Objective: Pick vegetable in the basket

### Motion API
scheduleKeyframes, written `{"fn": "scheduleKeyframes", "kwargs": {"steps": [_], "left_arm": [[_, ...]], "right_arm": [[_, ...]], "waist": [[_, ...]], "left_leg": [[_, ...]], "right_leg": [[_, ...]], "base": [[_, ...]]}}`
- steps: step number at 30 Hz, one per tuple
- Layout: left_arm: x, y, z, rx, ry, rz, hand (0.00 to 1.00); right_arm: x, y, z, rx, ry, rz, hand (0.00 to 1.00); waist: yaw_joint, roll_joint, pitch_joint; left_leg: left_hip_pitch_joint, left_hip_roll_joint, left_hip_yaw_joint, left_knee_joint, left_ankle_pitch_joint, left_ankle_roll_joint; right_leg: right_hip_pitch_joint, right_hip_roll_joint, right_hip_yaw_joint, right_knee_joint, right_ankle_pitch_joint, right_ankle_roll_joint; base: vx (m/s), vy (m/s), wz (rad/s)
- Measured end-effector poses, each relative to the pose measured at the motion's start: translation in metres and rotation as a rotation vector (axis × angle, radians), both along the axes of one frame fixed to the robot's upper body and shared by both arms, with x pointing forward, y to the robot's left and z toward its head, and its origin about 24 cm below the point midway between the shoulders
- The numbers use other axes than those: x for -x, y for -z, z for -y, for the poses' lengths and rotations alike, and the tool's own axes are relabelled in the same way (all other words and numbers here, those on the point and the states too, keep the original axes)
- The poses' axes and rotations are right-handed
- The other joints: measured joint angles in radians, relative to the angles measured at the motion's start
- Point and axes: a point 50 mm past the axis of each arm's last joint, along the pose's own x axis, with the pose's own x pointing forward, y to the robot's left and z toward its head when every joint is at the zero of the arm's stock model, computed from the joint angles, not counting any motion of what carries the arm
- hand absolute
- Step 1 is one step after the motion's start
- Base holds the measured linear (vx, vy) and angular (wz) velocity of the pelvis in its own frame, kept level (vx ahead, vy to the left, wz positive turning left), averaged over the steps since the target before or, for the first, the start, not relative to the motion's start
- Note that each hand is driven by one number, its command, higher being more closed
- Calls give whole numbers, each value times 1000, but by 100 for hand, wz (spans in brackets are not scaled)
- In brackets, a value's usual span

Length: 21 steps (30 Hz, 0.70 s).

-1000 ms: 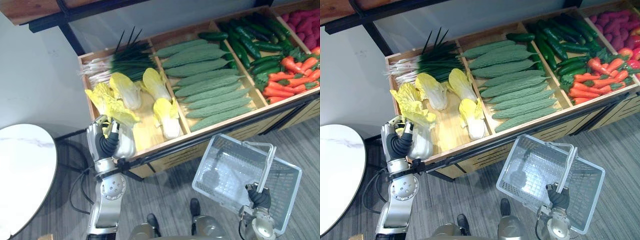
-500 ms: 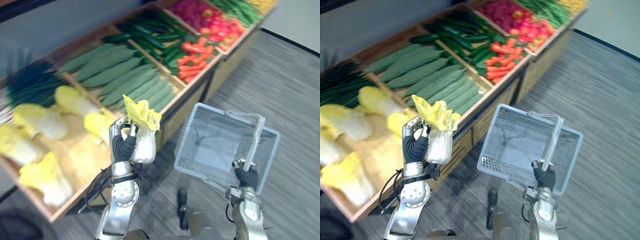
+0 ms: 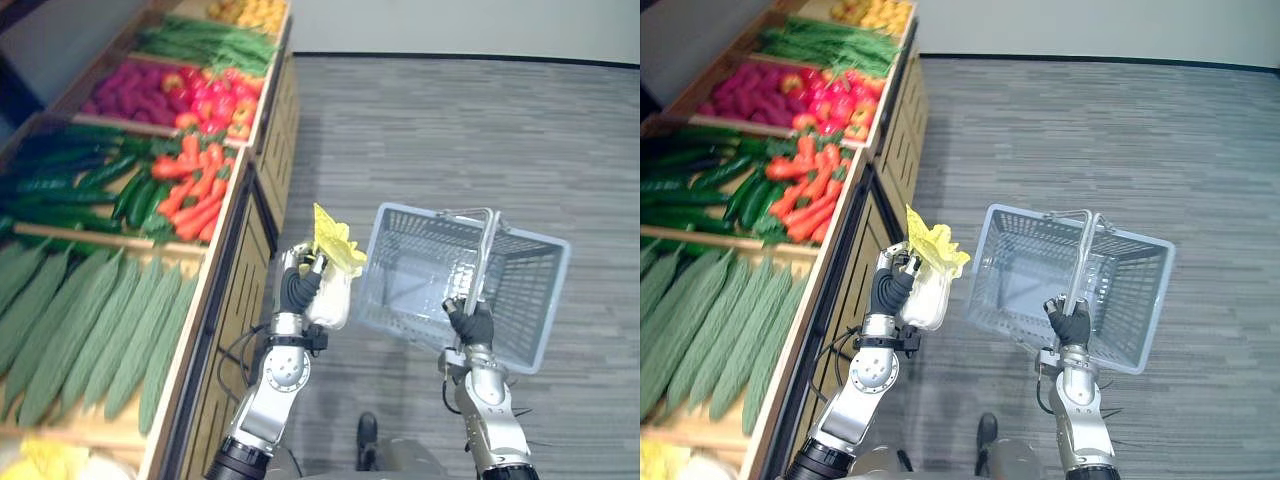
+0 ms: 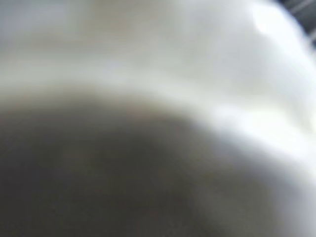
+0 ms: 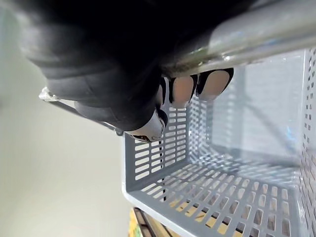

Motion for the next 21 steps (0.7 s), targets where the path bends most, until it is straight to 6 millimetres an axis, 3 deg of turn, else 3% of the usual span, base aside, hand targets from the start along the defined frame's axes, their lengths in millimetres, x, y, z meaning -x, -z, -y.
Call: {"fn": "scheduleKeyframes", "kwargs": {"steps": [2, 5, 11, 15, 16, 21], "left_arm": [[0, 5, 5, -11, 24, -23, 100], [-2, 14, 14, -31, 77, -78, 100], [-6, 31, 30, -130, 156, -150, 100], [-7, 45, 37, -270, 197, -191, 100], [-6, 48, 37, -305, 204, -196, 0], [-6, 69, 30, -472, 219, -254, 0]], "right_arm": [[7, -2, -8, -40, -27, 10, 100], [9, 1, -25, -104, -99, 0, 100], [15, 7, -64, -236, -306, -37, 100], [17, 9, -76, -311, -368, -50, 100], [18, 9, -79, -329, -377, -59, 100], [22, 13, -87, -423, -409, -97, 100]], "waist": [[-10, -26, -11], [-25, -35, -15], [-27, -58, -25], [-37, -73, -34], [-37, -78, -37], [-49, -96, -49]], "left_leg": [[47, -40, 32, -77, 18, 23], [92, -73, 69, -136, 33, 42], [149, -81, 135, -195, 33, 44], [162, -82, 149, -213, 33, 44], [169, -83, 159, -220, 34, 44], [192, -86, 164, -243, 34, 44]], "right_leg": [[3, -43, 24, -27, 10, 17], [13, -73, 70, -44, 21, 38], [14, -82, 141, -65, 23, 41], [15, -81, 156, -73, 23, 42], [15, -81, 165, -76, 25, 44], [29, -82, 170, -82, 26, 45]], "base": [[173, 233, -37], [105, 176, -20], [43, 51, -32], [5, 6, -16], [-1, 29, -19], [-1, 11, -4]]}}
